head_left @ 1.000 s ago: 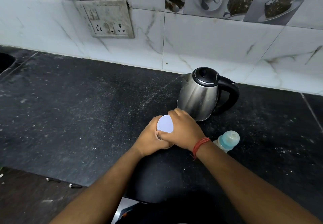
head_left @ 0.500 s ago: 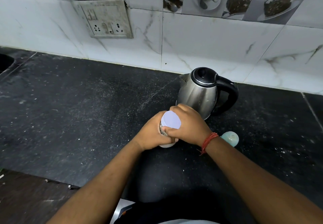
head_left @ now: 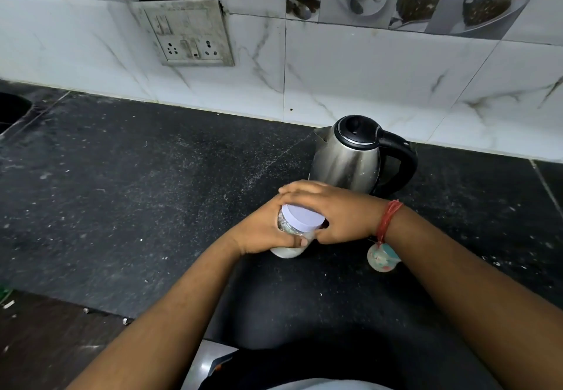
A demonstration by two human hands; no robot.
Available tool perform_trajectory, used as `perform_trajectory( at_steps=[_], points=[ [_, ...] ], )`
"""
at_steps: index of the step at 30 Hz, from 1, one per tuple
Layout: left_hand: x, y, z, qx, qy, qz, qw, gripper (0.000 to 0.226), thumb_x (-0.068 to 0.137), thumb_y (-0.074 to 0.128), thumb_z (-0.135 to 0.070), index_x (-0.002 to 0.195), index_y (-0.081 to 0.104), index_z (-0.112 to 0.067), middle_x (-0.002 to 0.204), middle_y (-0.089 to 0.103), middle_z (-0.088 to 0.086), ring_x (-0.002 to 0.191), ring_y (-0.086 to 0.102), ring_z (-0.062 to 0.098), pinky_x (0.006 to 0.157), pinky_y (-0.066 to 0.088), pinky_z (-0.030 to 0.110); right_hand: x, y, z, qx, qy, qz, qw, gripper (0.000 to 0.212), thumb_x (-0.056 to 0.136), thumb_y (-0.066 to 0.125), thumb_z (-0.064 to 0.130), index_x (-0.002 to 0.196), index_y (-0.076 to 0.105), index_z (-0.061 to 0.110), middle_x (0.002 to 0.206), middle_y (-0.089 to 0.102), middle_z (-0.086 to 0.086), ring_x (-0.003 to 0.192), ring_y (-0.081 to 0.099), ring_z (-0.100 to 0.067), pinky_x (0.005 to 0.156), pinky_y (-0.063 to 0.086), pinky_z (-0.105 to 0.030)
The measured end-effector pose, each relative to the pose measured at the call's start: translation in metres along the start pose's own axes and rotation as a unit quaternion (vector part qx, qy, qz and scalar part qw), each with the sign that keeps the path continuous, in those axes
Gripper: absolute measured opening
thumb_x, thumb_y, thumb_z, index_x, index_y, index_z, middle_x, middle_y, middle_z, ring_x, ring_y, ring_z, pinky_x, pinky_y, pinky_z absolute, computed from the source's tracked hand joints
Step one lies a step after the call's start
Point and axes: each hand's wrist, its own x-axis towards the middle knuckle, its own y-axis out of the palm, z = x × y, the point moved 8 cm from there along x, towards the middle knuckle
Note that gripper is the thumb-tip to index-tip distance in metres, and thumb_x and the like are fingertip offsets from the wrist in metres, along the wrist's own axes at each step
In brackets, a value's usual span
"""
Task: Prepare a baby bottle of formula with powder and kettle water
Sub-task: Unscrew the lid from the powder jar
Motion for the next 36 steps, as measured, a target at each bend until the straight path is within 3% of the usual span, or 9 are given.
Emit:
perform_trajectory(
  at_steps=[2, 8, 11, 17, 21, 24, 27, 33, 36],
  points=[
    [-0.003, -0.004, 0.007, 0.003, -0.032, -0.024, 0.999, 0.087, 0.06, 0.089, -0.036, 0.134, 0.044, -0.036, 0.132, 0.059, -0.005, 0.124, 0.058, 0.006, 0.102, 0.048, 0.021, 0.0, -0.005, -0.009, 0.01, 0.051, -0.027, 0.998, 0.085, 0.082, 0.079, 0.029, 0.154, 0.035, 0.018, 0.16, 0.028, -0.005, 0.148, 0.028, -0.018, 0.12, 0.024, -0.029],
    [-0.007, -0.01, 0.018, 0.033, -0.065, -0.057, 0.996, 0.094, 0.054, 0.086, -0.044, 0.136, 0.044, -0.029, 0.128, 0.059, -0.005, 0.12, 0.061, 0.012, 0.099, 0.055, 0.034, 0.002, 0.0, -0.024, -0.074, 0.193, -0.053, 0.977, 0.074, 0.083, 0.063, 0.067, 0.138, 0.047, 0.02, 0.133, 0.051, -0.002, 0.115, 0.058, -0.023, 0.091, 0.049, -0.037],
    [-0.008, -0.01, 0.017, 0.043, -0.067, -0.058, 0.995, 0.093, 0.053, 0.087, -0.046, 0.135, 0.045, -0.032, 0.129, 0.058, -0.008, 0.121, 0.058, 0.007, 0.101, 0.053, 0.036, 0.003, 0.001, -0.017, -0.057, 0.168, -0.066, 0.982, 0.066, 0.079, 0.072, 0.052, 0.133, 0.049, 0.021, 0.128, 0.052, -0.001, 0.114, 0.058, -0.022, 0.09, 0.049, -0.037],
    [-0.007, -0.012, 0.016, 0.045, -0.056, -0.065, 0.995, 0.094, 0.056, 0.09, -0.041, 0.137, 0.046, -0.025, 0.133, 0.059, -0.005, 0.126, 0.057, 0.01, 0.107, 0.05, 0.039, 0.006, 0.004, -0.006, 0.035, 0.074, -0.036, 0.996, 0.086, 0.074, 0.082, 0.018, 0.149, 0.039, 0.015, 0.148, 0.04, -0.003, 0.137, 0.039, -0.02, 0.115, 0.032, -0.034],
    [-0.007, -0.014, 0.018, 0.049, -0.066, -0.068, 0.994, 0.091, 0.057, 0.09, -0.042, 0.135, 0.045, -0.034, 0.128, 0.058, -0.01, 0.12, 0.058, 0.005, 0.101, 0.054, 0.035, 0.006, 0.003, -0.018, 0.022, 0.142, -0.06, 0.988, 0.094, 0.082, 0.076, 0.05, 0.155, 0.027, 0.02, 0.157, 0.03, 0.001, 0.143, 0.036, -0.019, 0.115, 0.035, -0.037],
    [-0.008, -0.014, 0.018, 0.046, -0.067, -0.067, 0.994, 0.09, 0.055, 0.088, -0.044, 0.134, 0.045, -0.033, 0.127, 0.059, -0.008, 0.119, 0.06, 0.007, 0.099, 0.055, 0.035, 0.007, 0.002, -0.022, -0.032, 0.179, -0.066, 0.981, 0.088, 0.082, 0.066, 0.066, 0.152, 0.033, 0.022, 0.15, 0.04, 0.0, 0.131, 0.048, -0.02, 0.1, 0.042, -0.033],
    [-0.007, -0.013, 0.018, 0.045, -0.067, -0.065, 0.995, 0.09, 0.055, 0.089, -0.044, 0.134, 0.045, -0.035, 0.129, 0.059, -0.008, 0.12, 0.059, 0.007, 0.1, 0.055, 0.036, 0.007, 0.0, -0.02, -0.036, 0.176, -0.076, 0.981, 0.082, 0.082, 0.071, 0.058, 0.149, 0.037, 0.025, 0.145, 0.045, 0.003, 0.126, 0.052, -0.02, 0.094, 0.042, -0.03],
    [-0.003, -0.012, 0.01, 0.035, -0.043, -0.064, 0.996, 0.087, 0.06, 0.092, -0.033, 0.135, 0.047, -0.033, 0.13, 0.06, -0.007, 0.122, 0.059, 0.005, 0.103, 0.053, 0.033, 0.008, -0.003, -0.006, 0.033, 0.095, -0.068, 0.993, 0.079, 0.072, 0.081, 0.018, 0.143, 0.046, 0.017, 0.139, 0.046, -0.001, 0.13, 0.046, -0.021, 0.11, 0.038, -0.037],
    [-0.001, -0.011, 0.003, 0.04, -0.015, -0.061, 0.997, 0.083, 0.064, 0.092, -0.021, 0.129, 0.05, -0.051, 0.128, 0.061, -0.01, 0.123, 0.058, 0.003, 0.101, 0.05, 0.022, 0.008, -0.002, -0.001, 0.06, 0.061, -0.06, 0.995, 0.078, 0.071, 0.082, 0.008, 0.142, 0.048, 0.013, 0.141, 0.046, -0.004, 0.133, 0.043, -0.021, 0.113, 0.035, -0.037]
  ],
)
